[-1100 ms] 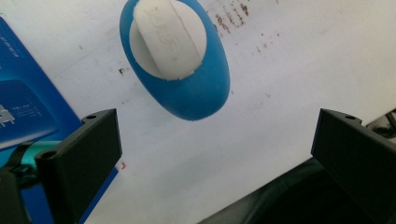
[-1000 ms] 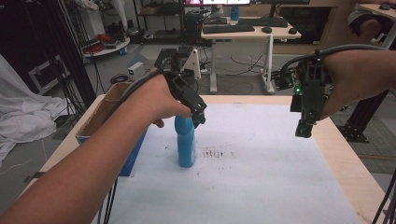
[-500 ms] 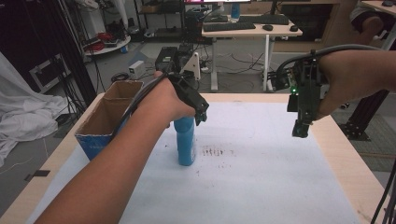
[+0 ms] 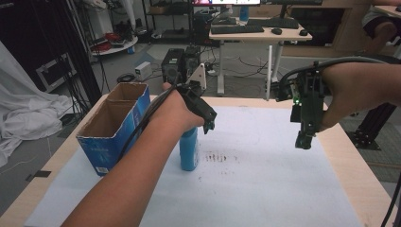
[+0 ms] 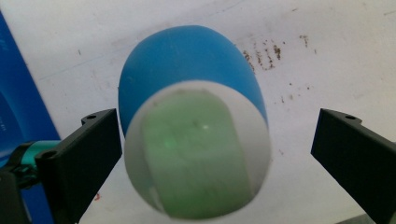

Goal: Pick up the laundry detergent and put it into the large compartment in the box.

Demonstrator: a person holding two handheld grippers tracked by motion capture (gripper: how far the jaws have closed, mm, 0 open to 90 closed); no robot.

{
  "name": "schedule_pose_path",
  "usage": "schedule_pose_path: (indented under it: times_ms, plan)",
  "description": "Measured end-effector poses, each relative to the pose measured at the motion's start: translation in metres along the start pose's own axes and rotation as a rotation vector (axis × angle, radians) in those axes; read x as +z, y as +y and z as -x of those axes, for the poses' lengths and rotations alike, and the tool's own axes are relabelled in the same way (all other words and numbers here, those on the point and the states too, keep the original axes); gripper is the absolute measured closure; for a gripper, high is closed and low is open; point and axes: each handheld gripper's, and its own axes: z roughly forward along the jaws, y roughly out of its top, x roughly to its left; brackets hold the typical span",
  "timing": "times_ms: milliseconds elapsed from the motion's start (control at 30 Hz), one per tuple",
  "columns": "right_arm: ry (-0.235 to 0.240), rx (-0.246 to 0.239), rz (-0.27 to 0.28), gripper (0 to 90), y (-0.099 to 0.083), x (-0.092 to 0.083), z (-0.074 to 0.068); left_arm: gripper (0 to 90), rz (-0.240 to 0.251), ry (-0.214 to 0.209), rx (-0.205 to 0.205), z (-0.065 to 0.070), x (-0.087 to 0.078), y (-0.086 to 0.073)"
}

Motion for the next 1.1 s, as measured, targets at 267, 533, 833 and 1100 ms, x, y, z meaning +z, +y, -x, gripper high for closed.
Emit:
schedule_pose_path:
  times_ms: [267, 533, 833, 1100]
  plan:
    - [-0.001, 0.001, 0.001, 12.0, -0.001, 0.0, 0.0, 1.7, 0.023, -0.003, -0.035, -0.007, 0.006, 0.002]
    - [-0.001, -0.003, 0.015, 12.0, 0.0, 0.0, 0.0, 1.7, 0.021, 0.039, -0.035, -0.006, 0.009, 0.003]
    - [0.003, 0.008, 0.016, 12.0, -0.004, 0.001, 0.0, 6.3, 0.018, 0.043, -0.042, -0.007, 0.013, 0.006]
    - [0.007, 0.016, 0.013, 12.0, -0.006, 0.003, 0.002, 10.7, 0.017, 0.05, -0.039, -0.005, 0.013, 0.007]
